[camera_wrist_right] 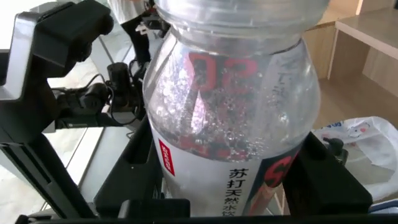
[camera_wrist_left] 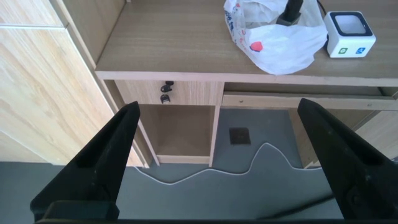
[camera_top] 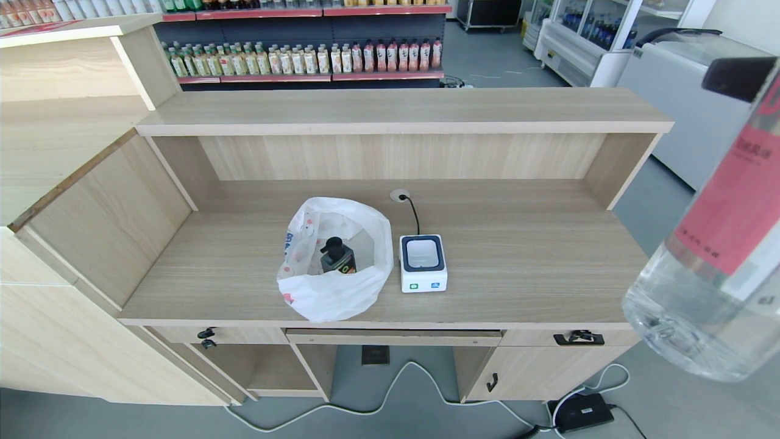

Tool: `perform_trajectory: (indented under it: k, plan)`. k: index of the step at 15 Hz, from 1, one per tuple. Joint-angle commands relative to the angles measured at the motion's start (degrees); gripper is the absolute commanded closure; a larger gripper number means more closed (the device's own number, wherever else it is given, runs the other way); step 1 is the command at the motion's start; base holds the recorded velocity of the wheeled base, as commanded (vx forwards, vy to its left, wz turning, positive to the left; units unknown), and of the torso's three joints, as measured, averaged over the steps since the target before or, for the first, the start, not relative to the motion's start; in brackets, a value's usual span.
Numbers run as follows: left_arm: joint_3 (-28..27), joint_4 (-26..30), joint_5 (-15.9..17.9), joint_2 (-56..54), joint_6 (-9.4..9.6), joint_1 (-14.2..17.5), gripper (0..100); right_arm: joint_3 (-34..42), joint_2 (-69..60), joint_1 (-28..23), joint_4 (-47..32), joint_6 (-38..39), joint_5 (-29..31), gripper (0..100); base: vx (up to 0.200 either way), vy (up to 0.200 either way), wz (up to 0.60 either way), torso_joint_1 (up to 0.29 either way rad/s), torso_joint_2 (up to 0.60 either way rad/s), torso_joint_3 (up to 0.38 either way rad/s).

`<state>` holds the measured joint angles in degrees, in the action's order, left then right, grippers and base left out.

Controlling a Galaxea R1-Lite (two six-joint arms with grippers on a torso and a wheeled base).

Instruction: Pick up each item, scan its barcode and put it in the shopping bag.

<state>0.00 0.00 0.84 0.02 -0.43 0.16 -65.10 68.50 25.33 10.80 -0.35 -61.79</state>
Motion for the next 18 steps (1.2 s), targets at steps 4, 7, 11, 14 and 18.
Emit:
perform_trajectory:
  k: [4, 7, 11, 14, 18]
  plan:
    - [0.0, 0.0, 0.0, 0.0, -0.01, 0.0, 0, 10.4, 2.2, -21.5, 1.9, -18.5, 5.1, 100, 0.000, 0.000, 0.00, 0.000, 0.00, 0.000]
    - [0.0, 0.0, 0.0, 0.0, -0.10, -0.1, 0, 22.8, 1.0, -29.9, 13.7, -19.7, 5.0, 100, 0.000, 0.000, 0.00, 0.000, 0.00, 0.000]
    - [0.0, 0.0, 0.0, 0.0, -0.10, 0.0, 0, 26.3, 5.9, -35.3, 25.5, -21.9, 13.6, 100, 0.000, 0.000, 0.00, 0.000, 0.00, 0.000]
    - [0.0, 0.0, 0.0, 0.0, -0.01, 0.0, 0, 25.9, 9.7, -37.7, 28.5, -22.8, 16.5, 100, 0.000, 0.000, 0.00, 0.000, 0.00, 0.000]
    - [0.0, 0.0, 0.0, 0.0, -0.01, 0.0, 0, 27.8, 12.4, -42.4, 28.0, -33.6, 19.5, 100, 0.000, 0.000, 0.00, 0.000, 0.00, 0.000]
